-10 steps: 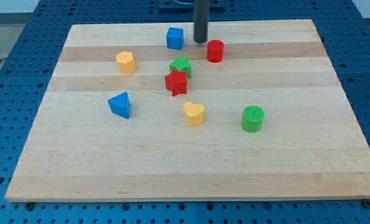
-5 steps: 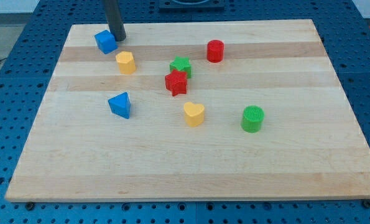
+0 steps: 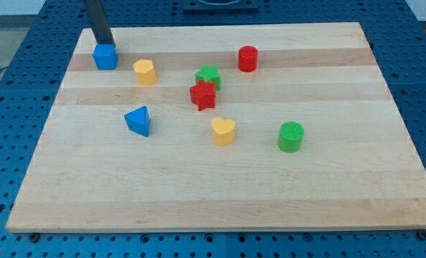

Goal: Slide the blue cube diagonally to the bottom left of the yellow hexagon

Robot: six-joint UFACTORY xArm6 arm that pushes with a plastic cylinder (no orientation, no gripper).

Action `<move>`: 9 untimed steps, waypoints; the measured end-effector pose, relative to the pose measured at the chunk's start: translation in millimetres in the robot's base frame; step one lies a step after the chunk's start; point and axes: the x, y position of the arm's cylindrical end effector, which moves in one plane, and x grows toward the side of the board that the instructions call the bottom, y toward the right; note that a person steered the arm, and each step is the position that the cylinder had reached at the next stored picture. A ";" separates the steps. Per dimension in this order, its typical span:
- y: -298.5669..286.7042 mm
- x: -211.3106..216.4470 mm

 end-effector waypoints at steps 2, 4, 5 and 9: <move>-7.7 19.5; -6.1 44.2; -1.8 47.2; -1.8 70.4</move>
